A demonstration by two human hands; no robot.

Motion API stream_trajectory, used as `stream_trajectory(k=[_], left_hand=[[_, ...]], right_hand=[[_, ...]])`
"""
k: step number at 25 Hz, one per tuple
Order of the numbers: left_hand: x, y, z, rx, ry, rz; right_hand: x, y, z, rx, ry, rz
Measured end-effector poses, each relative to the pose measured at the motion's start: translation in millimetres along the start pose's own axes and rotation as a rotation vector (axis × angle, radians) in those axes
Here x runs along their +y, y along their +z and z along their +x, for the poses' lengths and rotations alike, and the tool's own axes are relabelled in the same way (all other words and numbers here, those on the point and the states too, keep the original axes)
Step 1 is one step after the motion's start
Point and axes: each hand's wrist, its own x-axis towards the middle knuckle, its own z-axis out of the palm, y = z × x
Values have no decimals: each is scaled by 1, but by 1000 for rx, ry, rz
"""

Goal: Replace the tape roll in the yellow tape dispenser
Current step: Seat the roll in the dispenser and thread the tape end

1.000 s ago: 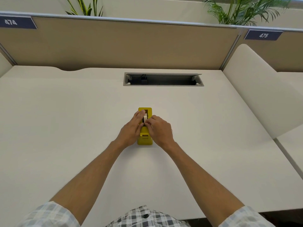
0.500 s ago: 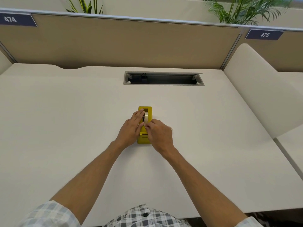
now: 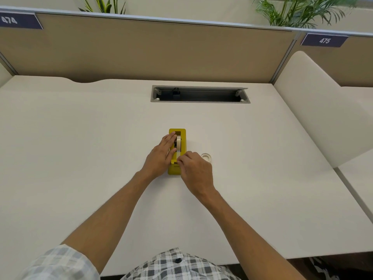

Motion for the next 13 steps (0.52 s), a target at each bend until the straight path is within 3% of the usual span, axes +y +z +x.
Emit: stream_trajectory(k=[13], left_hand=[[4,4,-4,135,-62,-114]], right_hand=[[-4,-6,-19,28,0,45]])
